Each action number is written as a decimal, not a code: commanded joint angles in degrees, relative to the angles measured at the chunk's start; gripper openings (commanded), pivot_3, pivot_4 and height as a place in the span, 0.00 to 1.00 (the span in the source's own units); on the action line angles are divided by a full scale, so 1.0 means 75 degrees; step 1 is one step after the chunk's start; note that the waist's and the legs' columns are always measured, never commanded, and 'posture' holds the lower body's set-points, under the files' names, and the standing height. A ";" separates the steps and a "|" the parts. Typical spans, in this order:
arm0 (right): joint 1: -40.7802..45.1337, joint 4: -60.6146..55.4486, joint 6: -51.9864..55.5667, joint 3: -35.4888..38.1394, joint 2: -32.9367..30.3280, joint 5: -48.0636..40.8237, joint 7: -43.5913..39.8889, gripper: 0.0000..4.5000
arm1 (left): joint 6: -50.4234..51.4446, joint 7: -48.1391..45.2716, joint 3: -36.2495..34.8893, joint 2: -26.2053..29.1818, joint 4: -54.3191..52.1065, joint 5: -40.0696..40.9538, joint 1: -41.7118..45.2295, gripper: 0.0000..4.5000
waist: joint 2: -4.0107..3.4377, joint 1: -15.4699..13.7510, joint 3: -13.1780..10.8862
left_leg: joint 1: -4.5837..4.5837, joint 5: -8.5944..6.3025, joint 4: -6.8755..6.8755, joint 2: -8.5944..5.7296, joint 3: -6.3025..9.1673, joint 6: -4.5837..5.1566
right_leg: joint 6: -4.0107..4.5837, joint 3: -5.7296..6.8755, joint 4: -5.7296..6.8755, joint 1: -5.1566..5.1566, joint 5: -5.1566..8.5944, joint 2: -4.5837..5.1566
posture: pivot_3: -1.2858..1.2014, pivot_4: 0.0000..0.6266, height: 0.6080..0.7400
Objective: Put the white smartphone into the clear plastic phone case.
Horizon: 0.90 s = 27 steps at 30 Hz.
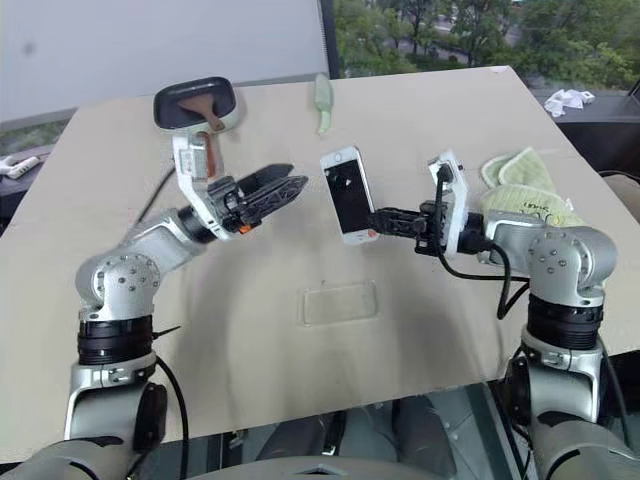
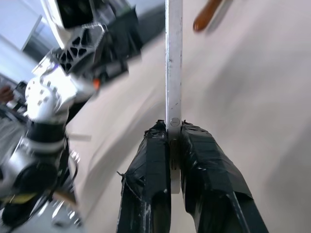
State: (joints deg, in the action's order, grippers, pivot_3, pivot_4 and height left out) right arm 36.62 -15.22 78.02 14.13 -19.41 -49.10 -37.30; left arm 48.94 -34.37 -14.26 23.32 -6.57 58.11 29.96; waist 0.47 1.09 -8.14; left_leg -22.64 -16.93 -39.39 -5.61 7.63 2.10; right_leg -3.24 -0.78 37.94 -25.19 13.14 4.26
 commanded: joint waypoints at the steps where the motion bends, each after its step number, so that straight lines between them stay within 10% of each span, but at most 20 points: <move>1: 0.0029 -0.0582 -0.0392 0.0172 0.0313 -0.0484 0.0287 0.00 | 0.0359 0.1328 -0.0623 -0.0560 -0.0259 0.1126 0.0213 0.98 | 0.0001 0.0009 0.0001 | 0.0001 0.0000 -0.0001 0.0000 -0.0003 0.0000 | 0.0000 -0.0003 0.0001 0.0000 0.0000 0.0000 | 0.52 0.24 1.00; 11: 0.0217 -0.0451 -0.0754 0.0039 0.0596 -0.0943 0.0772 0.00 | 0.1067 0.2285 -0.0894 -0.0854 -0.0020 0.2976 0.0371 0.98 | 0.0000 0.0092 0.0003 | 0.0006 0.0001 0.0000 -0.0002 -0.0011 -0.0001 | 0.0000 -0.0012 0.0000 0.0000 0.0000 -0.0001 | 0.52 0.24 1.00; 21: 0.0302 -0.0321 -0.0688 0.0032 0.0526 -0.1769 0.1026 0.00 | 0.1688 0.2399 -0.0506 -0.0554 -0.0230 0.4515 0.0041 0.01 | -0.0001 0.0177 0.0004 | 0.0021 0.0000 0.0011 -0.0003 -0.0011 -0.0001 | 0.0001 -0.0031 0.0001 0.0001 0.0000 -0.0007 | 0.52 0.24 1.00; 23: 0.0297 -0.0326 -0.0723 -0.0008 0.0421 -0.1919 0.0985 0.00 | 0.1640 0.2384 -0.0439 -0.0518 -0.0242 0.4462 0.0037 0.01 | -0.0001 0.0165 0.0004 | 0.0022 0.0000 0.0010 -0.0005 -0.0012 -0.0001 | 0.0001 -0.0033 0.0001 0.0001 0.0000 -0.0006 | 0.52 0.24 1.00; 27: 0.0309 -0.0287 -0.0766 -0.0055 0.0216 -0.2176 0.0937 0.39 | 0.1582 0.2301 -0.0336 -0.0412 -0.0243 0.4303 0.0064 0.00 | -0.0001 0.0153 0.0005 | 0.0023 0.0001 0.0009 -0.0008 -0.0011 -0.0001 | 0.0000 -0.0032 0.0000 0.0005 0.0000 -0.0004 | 0.52 0.24 1.00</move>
State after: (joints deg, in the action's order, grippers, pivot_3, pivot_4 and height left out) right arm 37.39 -15.74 73.29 13.64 -17.12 -63.49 -29.72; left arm 61.05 -16.33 -16.90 19.67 -6.27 89.90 30.13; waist 0.47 2.24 -8.11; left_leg -22.47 -16.92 -39.32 -5.67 7.54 2.09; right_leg -3.23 -1.02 37.93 -25.16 13.14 4.23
